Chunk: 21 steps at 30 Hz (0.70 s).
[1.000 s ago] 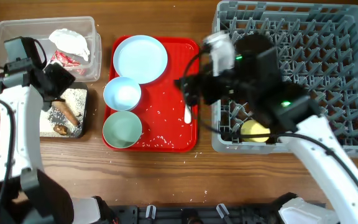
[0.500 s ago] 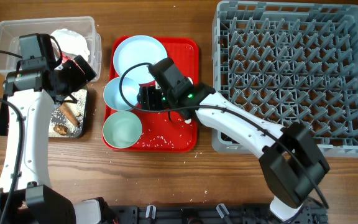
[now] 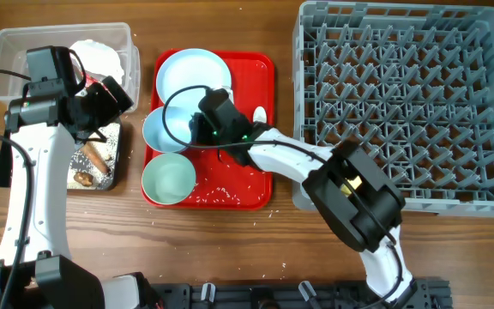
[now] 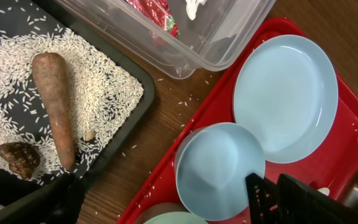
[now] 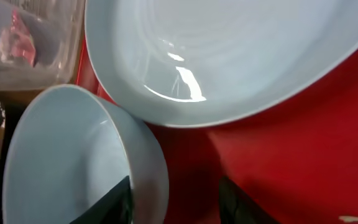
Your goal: Sort waste into correct bins and load items into the dishwasher rack
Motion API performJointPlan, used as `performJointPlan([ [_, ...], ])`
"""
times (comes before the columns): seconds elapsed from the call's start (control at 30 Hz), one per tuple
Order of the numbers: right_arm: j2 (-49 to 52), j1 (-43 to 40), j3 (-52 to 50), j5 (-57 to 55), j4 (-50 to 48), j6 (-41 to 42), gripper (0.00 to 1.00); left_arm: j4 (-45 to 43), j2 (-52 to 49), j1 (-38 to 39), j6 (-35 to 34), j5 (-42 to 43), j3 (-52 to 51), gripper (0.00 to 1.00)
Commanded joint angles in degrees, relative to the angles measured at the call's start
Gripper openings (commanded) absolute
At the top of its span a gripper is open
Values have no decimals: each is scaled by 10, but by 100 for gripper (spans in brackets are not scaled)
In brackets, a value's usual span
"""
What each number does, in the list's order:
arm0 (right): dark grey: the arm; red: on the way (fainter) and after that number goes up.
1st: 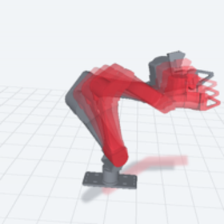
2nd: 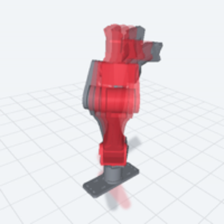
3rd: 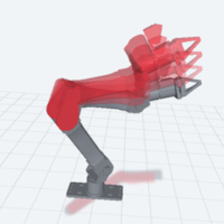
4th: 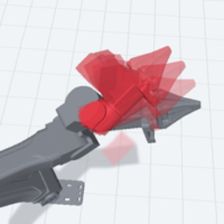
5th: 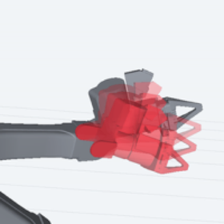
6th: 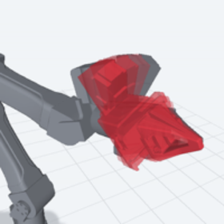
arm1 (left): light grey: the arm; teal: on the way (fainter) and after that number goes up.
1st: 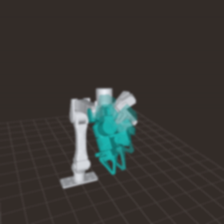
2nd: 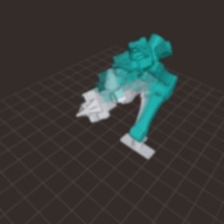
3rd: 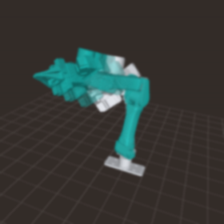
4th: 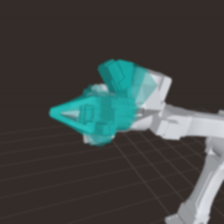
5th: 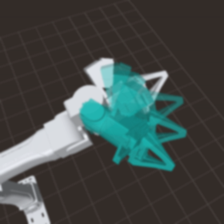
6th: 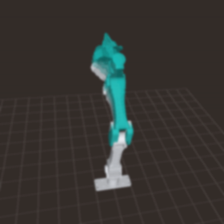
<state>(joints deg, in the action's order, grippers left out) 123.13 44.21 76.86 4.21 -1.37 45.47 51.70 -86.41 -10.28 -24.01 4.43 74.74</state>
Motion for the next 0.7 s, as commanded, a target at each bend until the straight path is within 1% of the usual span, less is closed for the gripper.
performJointPlan([
  [0.0,10,-9,4,39,16,12,36,0,4,1,11,5,9,100],
  [0.07,3,-23,4,43,42,12,35,0,4,1,11,5,9,100],
  [0.13,-17,-48,4,51,79,10,30,0,4,0,11,5,9,100],
  [0.17,-29,-57,4,51,94,5,29,0,4,1,11,5,9,100],
  [0.2,-42,-65,4,51,106,-12,13,0,4,1,11,5,9,100],
  [0.23,-51,-69,4,51,113,-24,6,0,4,1,11,5,9,100],
  [0.27,-59,-70,4,50,117,-39,4,0,4,0,11,5,9,100],
  [0.37,-78,-70,4,37,132,-56,4,0,4,0,11,5,9,100],
  [0.43,-108,-73,4,14,155,-83,4,0,4,1,11,5,9,100],
  [0.47,-134,-76,4,-11,179,-96,4,0,4,0,11,5,9,100],
  [0.53,-198,-90,4,-103,242,-95,4,0,4,0,11,5,9,100],
  [0.57,-239,-102,4,-174,278,-94,4,0,4,0,11,5,9,100],
  [0.63,-306,-131,4,-340,314,-96,4,0,4,1,11,5,9,100],
  [0.67,-325,-148,4,-435,322,-122,4,0,4,1,11,5,9,100],
])
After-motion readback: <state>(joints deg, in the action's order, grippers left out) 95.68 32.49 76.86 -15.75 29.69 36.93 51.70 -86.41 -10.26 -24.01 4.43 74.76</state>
